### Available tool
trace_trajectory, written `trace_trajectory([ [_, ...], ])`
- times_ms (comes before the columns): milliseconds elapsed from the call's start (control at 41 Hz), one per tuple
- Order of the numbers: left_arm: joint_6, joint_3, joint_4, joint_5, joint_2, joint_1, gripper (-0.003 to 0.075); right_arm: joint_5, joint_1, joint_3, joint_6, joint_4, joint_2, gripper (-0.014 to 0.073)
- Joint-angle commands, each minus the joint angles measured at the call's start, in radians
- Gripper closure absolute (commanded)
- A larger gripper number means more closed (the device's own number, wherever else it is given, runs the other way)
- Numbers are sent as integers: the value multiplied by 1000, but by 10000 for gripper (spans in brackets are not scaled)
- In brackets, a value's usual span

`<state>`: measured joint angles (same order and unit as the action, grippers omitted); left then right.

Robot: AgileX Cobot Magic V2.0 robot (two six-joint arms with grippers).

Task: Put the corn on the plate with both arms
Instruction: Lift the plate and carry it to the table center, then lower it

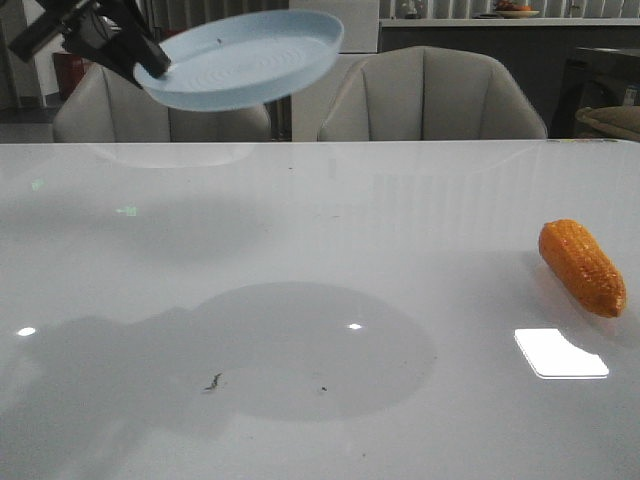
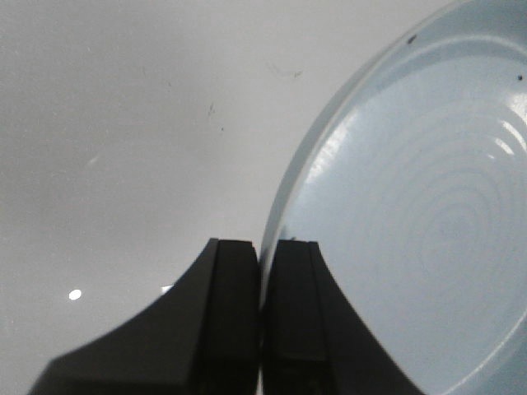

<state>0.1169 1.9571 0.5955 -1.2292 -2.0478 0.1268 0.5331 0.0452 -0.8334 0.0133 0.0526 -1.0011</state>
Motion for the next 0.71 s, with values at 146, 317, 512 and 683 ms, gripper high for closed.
trace_trajectory([
  [146, -6, 18, -26, -39, -37, 134, 629, -65, -4, -30, 6, -11, 10, 138],
  [317, -6, 18, -30, -39, -119, 196, 629, -64, -4, -30, 6, -11, 10, 138],
  [512, -7, 18, -78, -39, -188, 238, 599, -61, -4, -30, 6, -11, 10, 138],
  [683, -7, 17, -83, -39, -199, 245, 472, -59, -4, -30, 6, -11, 10, 138],
])
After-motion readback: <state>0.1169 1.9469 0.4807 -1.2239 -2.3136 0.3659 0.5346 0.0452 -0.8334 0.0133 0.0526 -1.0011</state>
